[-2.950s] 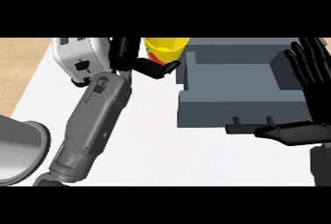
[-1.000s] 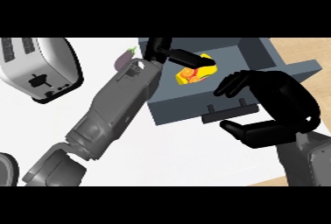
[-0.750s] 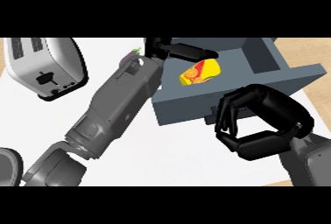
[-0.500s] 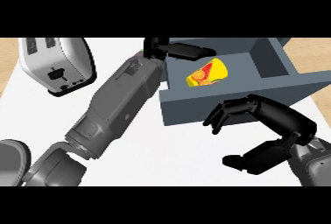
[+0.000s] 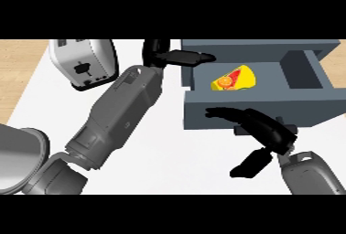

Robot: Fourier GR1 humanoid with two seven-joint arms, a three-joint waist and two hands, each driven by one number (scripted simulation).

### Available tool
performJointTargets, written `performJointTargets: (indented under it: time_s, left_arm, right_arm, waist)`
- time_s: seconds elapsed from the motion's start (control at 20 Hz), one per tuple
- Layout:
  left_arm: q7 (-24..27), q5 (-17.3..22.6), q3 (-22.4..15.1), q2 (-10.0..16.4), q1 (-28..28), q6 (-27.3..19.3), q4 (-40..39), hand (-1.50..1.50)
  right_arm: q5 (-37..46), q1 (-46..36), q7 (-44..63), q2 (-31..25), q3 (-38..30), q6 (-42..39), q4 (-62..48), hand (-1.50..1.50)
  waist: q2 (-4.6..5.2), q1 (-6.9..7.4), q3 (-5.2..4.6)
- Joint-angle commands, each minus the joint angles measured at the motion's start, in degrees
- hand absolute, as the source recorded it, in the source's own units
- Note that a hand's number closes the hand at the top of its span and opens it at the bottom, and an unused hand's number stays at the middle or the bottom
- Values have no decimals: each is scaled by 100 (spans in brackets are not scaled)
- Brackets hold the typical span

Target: Pick up the cup, place it into the drawer and close the drawer

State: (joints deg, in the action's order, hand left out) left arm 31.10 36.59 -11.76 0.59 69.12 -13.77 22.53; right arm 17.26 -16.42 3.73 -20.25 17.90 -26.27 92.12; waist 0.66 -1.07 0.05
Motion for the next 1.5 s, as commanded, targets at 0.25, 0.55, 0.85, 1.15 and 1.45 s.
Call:
performJointTargets:
  time_s: [0.25,0.55,0.85,1.15,1.45]
  left_arm:
    - [213,22,101,307,-690,377,517,-150]
    - [-253,106,30,322,-956,371,1178,-150]
    - [-160,102,-1,619,-1379,771,1451,-150]
    - [-257,102,-74,969,-1781,1210,1672,-150]
    - [-166,90,-121,1018,-2044,1375,1781,-150]
  right_arm:
    - [1237,-996,-1284,365,272,761,-3282,150]
    - [1190,-1925,-2231,389,-400,1342,-4912,150]
    - [932,-2930,-2581,201,-1156,1697,-5918,150]
    - [726,-3542,-2439,-152,-1651,1868,-6364,150]
    - [457,-3698,-2355,-408,-1876,1555,-6271,150]
  waist:
    - [10,448,7]
    - [-2,720,23]
    - [93,932,30]
    - [151,1134,26]
    - [189,1256,18]
